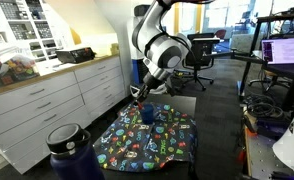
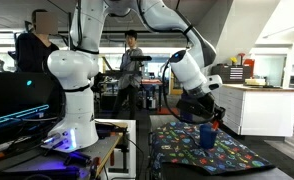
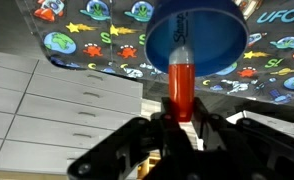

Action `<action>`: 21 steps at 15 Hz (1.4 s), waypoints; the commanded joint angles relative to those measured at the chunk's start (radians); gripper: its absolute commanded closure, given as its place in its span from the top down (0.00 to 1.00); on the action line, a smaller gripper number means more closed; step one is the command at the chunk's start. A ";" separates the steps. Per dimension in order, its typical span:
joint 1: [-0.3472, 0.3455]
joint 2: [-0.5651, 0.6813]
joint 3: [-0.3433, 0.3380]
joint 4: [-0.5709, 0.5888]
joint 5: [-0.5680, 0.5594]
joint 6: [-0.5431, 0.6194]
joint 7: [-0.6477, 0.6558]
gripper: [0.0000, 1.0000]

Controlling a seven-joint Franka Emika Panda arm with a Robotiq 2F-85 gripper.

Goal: Take the marker out of the cup and put it on the apron

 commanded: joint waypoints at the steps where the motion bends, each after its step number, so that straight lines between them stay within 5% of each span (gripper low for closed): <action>1: -0.013 0.007 -0.006 0.013 0.011 -0.026 0.008 0.08; 21: -0.005 -0.045 0.000 -0.013 0.027 0.000 0.003 0.08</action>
